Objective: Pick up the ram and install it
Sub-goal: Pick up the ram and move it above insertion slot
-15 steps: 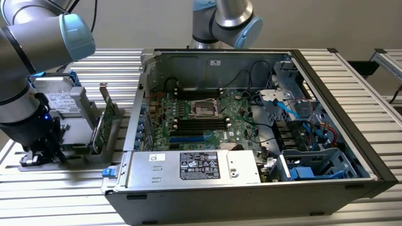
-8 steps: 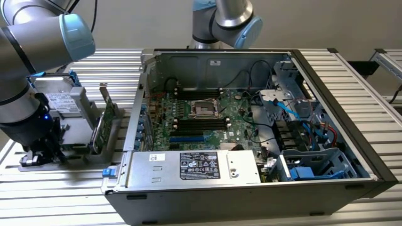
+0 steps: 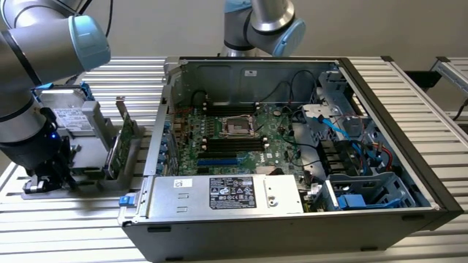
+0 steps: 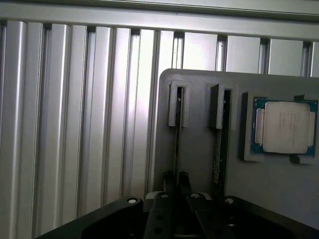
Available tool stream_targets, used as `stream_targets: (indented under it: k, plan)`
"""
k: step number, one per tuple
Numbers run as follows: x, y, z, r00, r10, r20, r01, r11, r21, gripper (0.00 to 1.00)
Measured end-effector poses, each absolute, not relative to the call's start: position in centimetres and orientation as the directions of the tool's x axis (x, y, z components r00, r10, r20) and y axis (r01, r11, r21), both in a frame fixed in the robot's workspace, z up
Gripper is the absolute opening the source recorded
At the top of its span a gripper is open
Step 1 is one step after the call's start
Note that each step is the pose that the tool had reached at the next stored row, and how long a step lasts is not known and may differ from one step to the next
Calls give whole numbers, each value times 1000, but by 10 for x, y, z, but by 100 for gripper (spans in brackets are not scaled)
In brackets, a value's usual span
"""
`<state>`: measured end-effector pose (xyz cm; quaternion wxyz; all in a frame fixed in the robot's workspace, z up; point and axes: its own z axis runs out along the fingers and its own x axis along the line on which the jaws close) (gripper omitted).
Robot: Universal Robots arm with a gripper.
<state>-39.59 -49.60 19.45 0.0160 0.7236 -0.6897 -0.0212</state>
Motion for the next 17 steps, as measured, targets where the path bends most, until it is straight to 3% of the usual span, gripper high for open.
stream_targets:
  k: [17]
  plan:
    - [-396, -496, 219, 48, -999, -9, -997, -48, 57, 14]
